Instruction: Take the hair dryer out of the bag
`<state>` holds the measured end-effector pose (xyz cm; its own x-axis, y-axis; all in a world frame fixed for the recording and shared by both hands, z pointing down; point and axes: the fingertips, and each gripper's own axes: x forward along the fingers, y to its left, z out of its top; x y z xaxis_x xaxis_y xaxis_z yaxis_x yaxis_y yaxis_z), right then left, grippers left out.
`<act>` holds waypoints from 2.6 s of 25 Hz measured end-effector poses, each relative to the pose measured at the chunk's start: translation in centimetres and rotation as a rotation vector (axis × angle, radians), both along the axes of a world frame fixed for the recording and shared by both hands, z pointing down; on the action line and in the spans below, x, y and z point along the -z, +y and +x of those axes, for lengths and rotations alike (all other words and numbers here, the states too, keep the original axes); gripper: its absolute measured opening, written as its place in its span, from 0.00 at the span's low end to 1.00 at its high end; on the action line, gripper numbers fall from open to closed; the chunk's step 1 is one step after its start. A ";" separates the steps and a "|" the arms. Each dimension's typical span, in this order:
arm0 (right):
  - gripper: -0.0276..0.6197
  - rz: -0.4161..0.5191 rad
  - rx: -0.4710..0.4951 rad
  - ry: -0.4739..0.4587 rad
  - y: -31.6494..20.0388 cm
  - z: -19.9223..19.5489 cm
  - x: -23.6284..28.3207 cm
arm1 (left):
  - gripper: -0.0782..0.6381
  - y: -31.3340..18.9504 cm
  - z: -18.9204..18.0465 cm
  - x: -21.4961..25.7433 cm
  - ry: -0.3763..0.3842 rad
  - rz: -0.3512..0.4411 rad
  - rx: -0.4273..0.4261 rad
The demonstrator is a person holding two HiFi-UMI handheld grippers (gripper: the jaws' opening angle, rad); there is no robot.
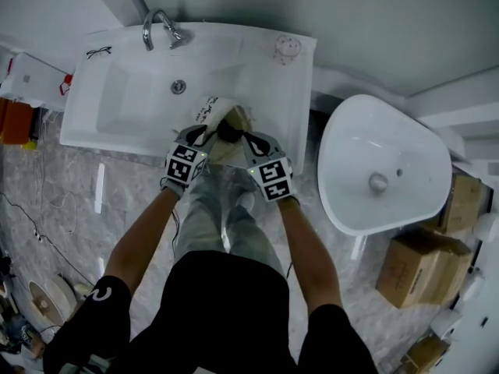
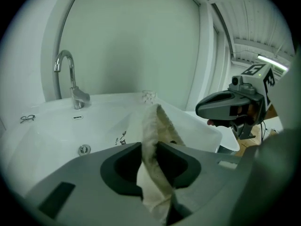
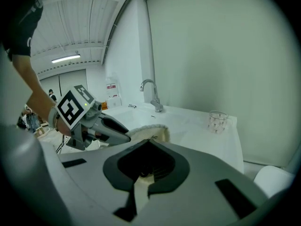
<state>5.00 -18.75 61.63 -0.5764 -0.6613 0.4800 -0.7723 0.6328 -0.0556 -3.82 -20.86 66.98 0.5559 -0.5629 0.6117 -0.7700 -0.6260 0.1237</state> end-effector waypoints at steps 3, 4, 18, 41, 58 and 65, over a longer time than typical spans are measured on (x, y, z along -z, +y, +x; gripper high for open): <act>0.03 -0.020 0.012 0.003 -0.5 -0.1 -1.0 | 0.17 -1.4 -1.2 -0.2 -0.002 -0.007 0.011; 0.03 -0.030 0.016 0.002 -0.6 -0.2 -1.3 | 0.17 -1.5 -1.3 -0.4 -0.003 -0.011 0.001; 0.22 -0.224 0.141 0.183 -3.2 -4.2 -9.6 | 0.17 -2.2 -0.8 -2.8 0.025 -0.058 -0.139; 0.12 -0.245 0.186 0.247 -4.0 -5.8 -9.9 | 0.17 -2.2 -0.9 -3.3 0.093 -0.066 -0.183; 0.11 -0.100 0.103 0.183 -0.6 1.2 -1.2 | 0.17 -2.1 1.7 -3.9 0.029 -0.081 -0.138; 0.11 -0.052 0.036 0.148 1.4 5.7 0.9 | 0.17 -1.7 3.4 -3.6 0.002 -0.079 -0.148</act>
<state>10.71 -17.37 60.73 -0.5195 -0.6134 0.5949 -0.7515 0.6594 0.0237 -0.40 -22.60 70.59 0.6304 -0.4251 0.6495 -0.6700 -0.7205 0.1788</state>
